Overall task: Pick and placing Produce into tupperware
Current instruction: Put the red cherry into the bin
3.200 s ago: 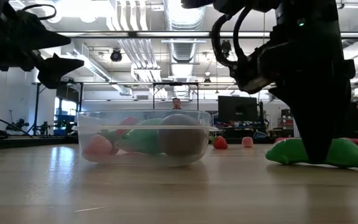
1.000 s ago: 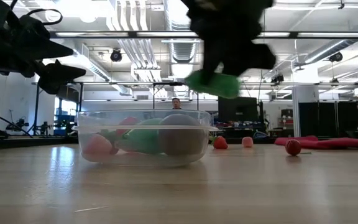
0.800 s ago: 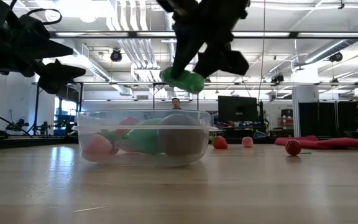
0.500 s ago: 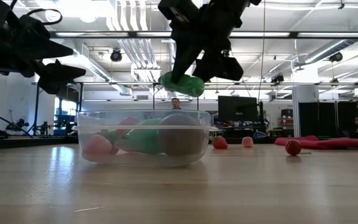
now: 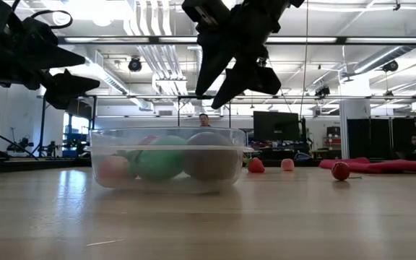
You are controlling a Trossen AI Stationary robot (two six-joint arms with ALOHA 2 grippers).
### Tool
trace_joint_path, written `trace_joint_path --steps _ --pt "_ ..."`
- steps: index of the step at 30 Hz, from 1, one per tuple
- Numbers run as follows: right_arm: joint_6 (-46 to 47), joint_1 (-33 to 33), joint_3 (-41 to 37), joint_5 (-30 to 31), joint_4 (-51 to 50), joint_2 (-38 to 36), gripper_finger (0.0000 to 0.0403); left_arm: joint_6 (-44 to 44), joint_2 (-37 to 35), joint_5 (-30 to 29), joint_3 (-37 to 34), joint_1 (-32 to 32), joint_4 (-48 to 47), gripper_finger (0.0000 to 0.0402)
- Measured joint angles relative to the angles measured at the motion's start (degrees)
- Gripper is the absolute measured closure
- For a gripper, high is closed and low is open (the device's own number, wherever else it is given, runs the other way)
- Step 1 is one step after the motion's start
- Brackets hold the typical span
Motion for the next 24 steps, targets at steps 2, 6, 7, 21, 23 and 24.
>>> trace_joint_path --steps 2,6,7,21,23,24 --pt "0.2 0.0 0.2 0.0 -0.1 0.0 0.025 0.0 0.0 0.0 0.0 0.0 0.0 0.0107" --pt "-1.6 0.6 3.0 0.2 0.0 -0.4 0.025 0.0 0.0 0.0 0.0 0.0 0.0 0.0107" --pt "-2.3 0.8 3.9 0.3 0.3 -0.4 0.025 0.0 0.0 0.0 0.0 0.0 0.0 0.0107" --pt "-8.8 2.8 3.8 3.9 -10.3 -0.2 0.025 0.0 0.0 0.0 0.0 0.0 0.0 0.0107" --pt "-9.1 3.4 3.9 5.2 -14.4 -2.0 0.025 0.0 0.0 0.0 0.0 0.0 0.0 0.0107" --pt "-9.0 3.7 3.9 5.9 -17.2 -3.0 0.025 0.0 0.0 0.0 0.0 0.0 0.0 0.0107"
